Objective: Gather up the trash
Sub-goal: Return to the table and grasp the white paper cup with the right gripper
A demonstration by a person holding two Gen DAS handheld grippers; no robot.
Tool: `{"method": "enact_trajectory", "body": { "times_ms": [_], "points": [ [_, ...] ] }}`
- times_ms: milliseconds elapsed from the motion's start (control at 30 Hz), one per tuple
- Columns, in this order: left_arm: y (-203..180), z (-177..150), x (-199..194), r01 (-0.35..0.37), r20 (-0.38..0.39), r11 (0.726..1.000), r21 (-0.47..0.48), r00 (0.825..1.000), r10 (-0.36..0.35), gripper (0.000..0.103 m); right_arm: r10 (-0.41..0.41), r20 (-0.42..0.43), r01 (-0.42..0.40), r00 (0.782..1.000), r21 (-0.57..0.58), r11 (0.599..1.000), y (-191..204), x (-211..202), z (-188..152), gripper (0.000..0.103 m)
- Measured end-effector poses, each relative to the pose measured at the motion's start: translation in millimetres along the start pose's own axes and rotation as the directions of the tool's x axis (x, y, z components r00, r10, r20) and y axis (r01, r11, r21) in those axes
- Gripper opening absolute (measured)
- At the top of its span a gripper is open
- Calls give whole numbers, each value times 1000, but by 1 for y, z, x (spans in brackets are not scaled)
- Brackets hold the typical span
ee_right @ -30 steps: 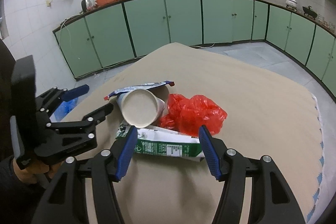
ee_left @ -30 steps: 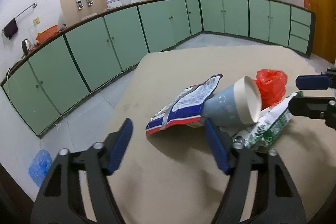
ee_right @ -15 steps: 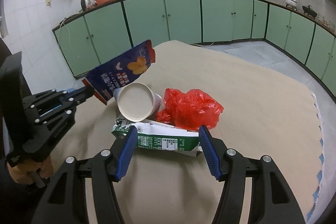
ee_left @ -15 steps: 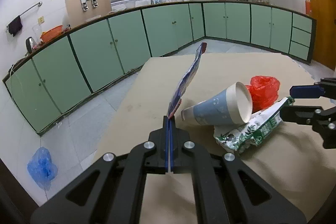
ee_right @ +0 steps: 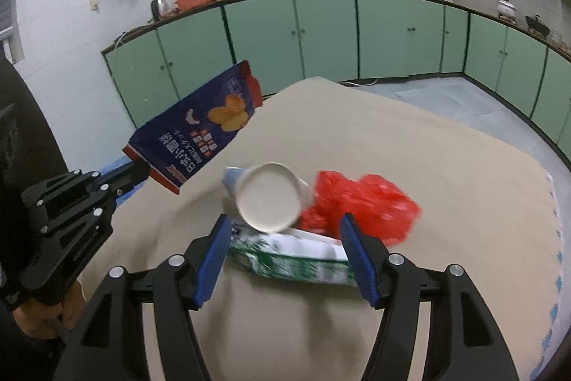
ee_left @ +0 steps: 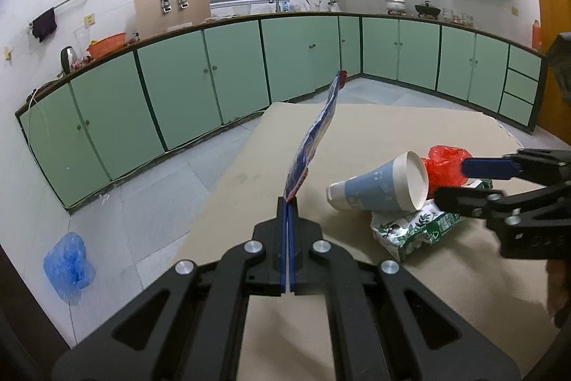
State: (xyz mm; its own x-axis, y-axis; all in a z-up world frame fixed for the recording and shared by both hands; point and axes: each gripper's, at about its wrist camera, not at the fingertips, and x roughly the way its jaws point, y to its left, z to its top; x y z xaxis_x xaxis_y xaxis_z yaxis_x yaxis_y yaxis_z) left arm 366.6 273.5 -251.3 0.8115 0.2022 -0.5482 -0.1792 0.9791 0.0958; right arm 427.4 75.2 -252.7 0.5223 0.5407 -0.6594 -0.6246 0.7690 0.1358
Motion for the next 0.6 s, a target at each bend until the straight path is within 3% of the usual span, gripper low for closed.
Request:
{"method": "enact_trajectory", "body": {
  "times_ms": [367, 400, 433, 600],
  "points": [
    [15, -6, 2, -12, -7, 1000, -22, 1000, 12, 0, 4, -15, -5, 1000, -18, 1000, 7, 32, 10, 66],
    [15, -6, 2, -12, -8, 1000, -22, 1000, 11, 0, 10, -20, -10, 1000, -17, 1000, 7, 34, 9, 65],
    [16, -6, 3, -12, -8, 1000, -23, 1000, 12, 0, 9, -22, -9, 1000, -16, 1000, 7, 36, 9, 54],
    [18, -4, 3, -15, -9, 999, -30, 1000, 15, 0, 20, 1, -20, 1000, -15, 1000, 8, 26, 8, 52]
  ]
}}
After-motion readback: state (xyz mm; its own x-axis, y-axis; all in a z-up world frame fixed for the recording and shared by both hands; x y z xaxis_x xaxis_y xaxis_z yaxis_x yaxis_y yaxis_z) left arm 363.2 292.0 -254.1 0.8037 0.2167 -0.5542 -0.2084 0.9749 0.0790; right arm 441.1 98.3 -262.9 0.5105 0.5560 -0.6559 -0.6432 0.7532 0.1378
